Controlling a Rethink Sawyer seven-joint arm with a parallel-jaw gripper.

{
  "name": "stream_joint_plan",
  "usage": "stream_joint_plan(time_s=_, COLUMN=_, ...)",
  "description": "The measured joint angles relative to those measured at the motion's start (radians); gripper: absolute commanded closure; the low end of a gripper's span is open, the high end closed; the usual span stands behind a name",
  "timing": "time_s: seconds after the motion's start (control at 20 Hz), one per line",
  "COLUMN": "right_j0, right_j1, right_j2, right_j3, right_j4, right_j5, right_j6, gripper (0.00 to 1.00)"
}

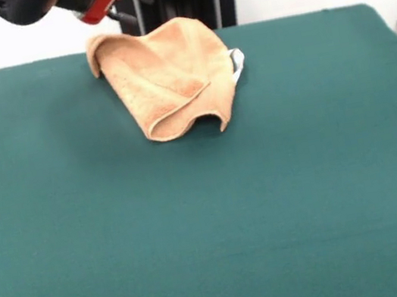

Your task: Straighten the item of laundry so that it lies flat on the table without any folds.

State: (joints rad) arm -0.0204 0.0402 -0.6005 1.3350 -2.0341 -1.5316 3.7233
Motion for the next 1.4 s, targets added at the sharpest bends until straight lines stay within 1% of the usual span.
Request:
stream_joint_plan(time_s=0.25, right_j0=-0.013, right_j1=0.041, right_j2=-0.033, right_j3=0.000, right_j4=-0.011, right_j5=0.013, right_j6=0.000, gripper=0.00)
stream_joint_plan(time_s=0.4, right_j0=-0.033, right_j1=0.059, right_j2=-0.060, right_j3=0.000, right_j4=-0.004, right_j5=0.063, right_j6=0.000, gripper=0.00)
stream_joint_plan(time_s=0.45, right_j0=-0.049, right_j1=0.063, right_j2=-0.085, right_j3=0.002, right_j4=0.017, right_j5=0.135, right_j6=0.000, gripper=0.00)
stream_joint_plan(time_s=0.5, right_j0=-0.056, right_j1=0.062, right_j2=-0.096, right_j3=0.004, right_j4=0.032, right_j5=0.182, right_j6=0.000, gripper=0.00)
stream_joint_plan(time_s=0.6, right_j0=-0.066, right_j1=0.058, right_j2=-0.109, right_j3=0.007, right_j4=0.057, right_j5=0.247, right_j6=0.000, gripper=0.00)
stream_joint_plan(time_s=0.65, right_j0=-0.080, right_j1=0.045, right_j2=-0.120, right_j3=0.015, right_j4=0.103, right_j5=0.358, right_j6=0.000, gripper=0.00)
stream_joint_plan(time_s=0.7, right_j0=-0.084, right_j1=0.038, right_j2=-0.123, right_j3=0.018, right_j4=0.120, right_j5=0.396, right_j6=0.000, gripper=0.00)
stream_joint_plan(time_s=0.75, right_j0=-0.091, right_j1=0.025, right_j2=-0.126, right_j3=0.026, right_j4=0.150, right_j5=0.460, right_j6=0.000, gripper=0.00)
stream_joint_plan(time_s=0.8, right_j0=-0.094, right_j1=0.019, right_j2=-0.126, right_j3=0.029, right_j4=0.161, right_j5=0.484, right_j6=0.000, gripper=0.00)
stream_joint_plan(time_s=0.85, right_j0=-0.103, right_j1=-0.018, right_j2=-0.129, right_j3=0.048, right_j4=0.213, right_j5=0.598, right_j6=-0.003, gripper=0.00)
stream_joint_plan(time_s=1.0, right_j0=-0.107, right_j1=-0.060, right_j2=-0.130, right_j3=0.068, right_j4=0.252, right_j5=0.689, right_j6=-0.011, gripper=0.00)
stream_joint_plan(time_s=1.1, right_j0=-0.111, right_j1=-0.114, right_j2=-0.131, right_j3=0.082, right_j4=0.273, right_j5=0.765, right_j6=-0.035, gripper=0.00)
stream_joint_plan(time_s=1.2, right_j0=-0.112, right_j1=-0.129, right_j2=-0.131, right_j3=0.081, right_j4=0.271, right_j5=0.777, right_j6=-0.043, gripper=0.00)
stream_joint_plan(time_s=1.25, right_j0=-0.115, right_j1=-0.143, right_j2=-0.131, right_j3=0.075, right_j4=0.254, right_j5=0.774, right_j6=-0.045, gripper=0.00)
stream_joint_plan(time_s=1.4, right_j0=-0.121, right_j1=-0.145, right_j2=-0.127, right_j3=0.060, right_j4=0.219, right_j5=0.751, right_j6=-0.045, gripper=0.00)
